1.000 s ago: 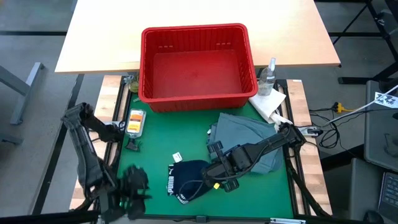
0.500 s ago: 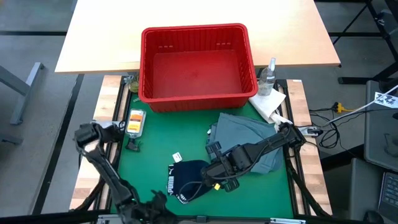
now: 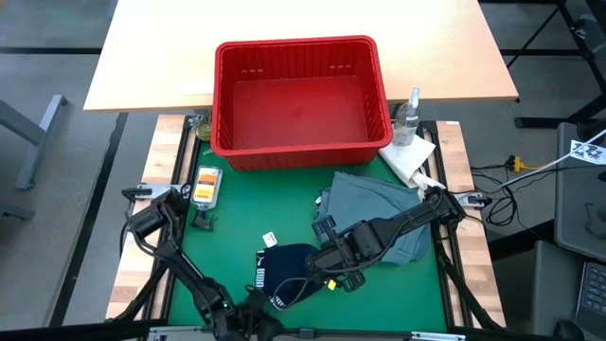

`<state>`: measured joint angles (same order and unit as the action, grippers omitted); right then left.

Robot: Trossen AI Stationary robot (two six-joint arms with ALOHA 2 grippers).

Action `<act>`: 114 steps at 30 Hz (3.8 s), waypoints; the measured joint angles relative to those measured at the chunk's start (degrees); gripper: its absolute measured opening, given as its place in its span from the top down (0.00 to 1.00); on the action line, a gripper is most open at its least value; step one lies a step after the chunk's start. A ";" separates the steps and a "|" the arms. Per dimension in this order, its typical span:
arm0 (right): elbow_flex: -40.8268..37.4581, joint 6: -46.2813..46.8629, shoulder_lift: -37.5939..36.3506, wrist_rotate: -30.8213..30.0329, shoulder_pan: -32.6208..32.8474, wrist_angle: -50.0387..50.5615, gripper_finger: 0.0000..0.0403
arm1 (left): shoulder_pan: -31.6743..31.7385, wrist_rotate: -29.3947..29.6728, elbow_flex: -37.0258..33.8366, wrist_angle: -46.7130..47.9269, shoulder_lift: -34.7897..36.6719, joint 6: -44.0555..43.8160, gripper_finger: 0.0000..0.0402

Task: Fold Laundry from Bin
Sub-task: Fold the dark blue underwear shorts

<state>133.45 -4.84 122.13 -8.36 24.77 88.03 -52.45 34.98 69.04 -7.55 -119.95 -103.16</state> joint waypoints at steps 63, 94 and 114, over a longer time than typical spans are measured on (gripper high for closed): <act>0.00 -1.46 0.02 0.46 0.00 0.33 0.98 | 6.04 1.10 0.02 14.81 4.75 3.30 0.69; 0.00 -4.47 0.02 -1.10 -6.92 2.01 0.98 | -0.15 1.99 0.09 48.94 35.19 27.48 1.00; 0.00 -1.03 0.02 12.80 -18.28 1.95 0.98 | -3.62 2.13 0.09 76.17 62.99 23.35 1.00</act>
<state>133.45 -5.87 122.15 4.44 6.50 89.97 -56.07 37.11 69.12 68.62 -56.96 -79.81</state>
